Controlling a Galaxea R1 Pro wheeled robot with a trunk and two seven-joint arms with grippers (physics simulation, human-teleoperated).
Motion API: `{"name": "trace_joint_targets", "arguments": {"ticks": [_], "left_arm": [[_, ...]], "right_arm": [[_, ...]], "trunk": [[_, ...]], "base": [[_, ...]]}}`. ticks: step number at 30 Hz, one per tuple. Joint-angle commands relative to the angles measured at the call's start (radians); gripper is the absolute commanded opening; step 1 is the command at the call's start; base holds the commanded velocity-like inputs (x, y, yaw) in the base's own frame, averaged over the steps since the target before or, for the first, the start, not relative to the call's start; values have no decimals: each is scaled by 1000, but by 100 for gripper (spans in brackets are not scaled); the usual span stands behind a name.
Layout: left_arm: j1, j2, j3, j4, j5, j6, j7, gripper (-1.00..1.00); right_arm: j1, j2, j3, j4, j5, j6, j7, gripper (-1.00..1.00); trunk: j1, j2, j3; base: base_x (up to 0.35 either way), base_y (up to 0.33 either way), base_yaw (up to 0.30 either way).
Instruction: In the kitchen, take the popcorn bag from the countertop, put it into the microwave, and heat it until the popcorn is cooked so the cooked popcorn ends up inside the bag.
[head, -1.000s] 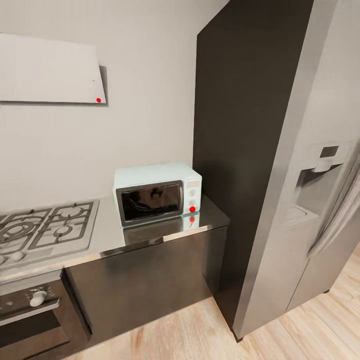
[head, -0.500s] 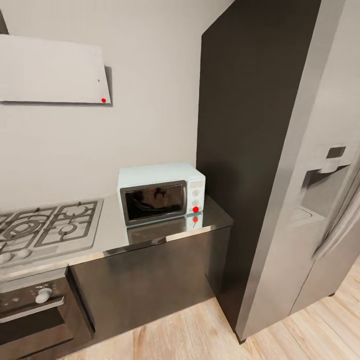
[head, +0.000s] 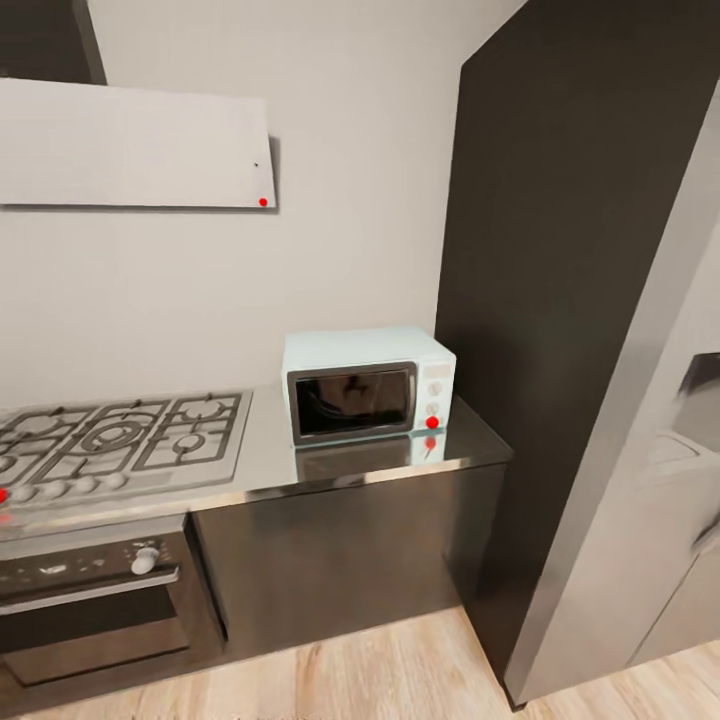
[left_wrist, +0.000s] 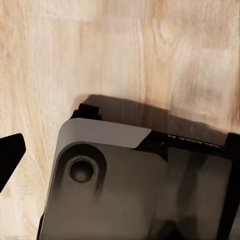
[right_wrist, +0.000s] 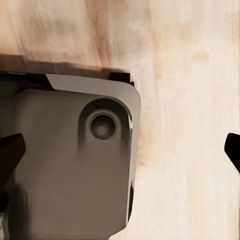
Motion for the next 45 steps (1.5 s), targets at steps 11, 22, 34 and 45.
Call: {"name": "trace_joint_targets", "arguments": {"ticks": [11,22,34,45], "left_arm": [[0,-3,-8,-1,11,-17,4,100],[-1,-3,-8,0,11,-21,4,100],[-1,-3,-8,-1,11,-20,4,100],[0,-3,-8,-1,11,-20,4,100]], "right_arm": [[-1,5,-6,3,42,-9,-10,100],[-1,5,-5,3,42,-8,-10,100],[-1,3,-4,2,42,-14,-16,100],[-1,3,-2,2,42,-10,-15,100]], "trunk": [[0,-1,-1],[0,-1,-1],[0,-1,-1],[0,-1,-1]], "base": [[0,0,270],[0,0,270],[0,0,85],[0,-168,0]]}}
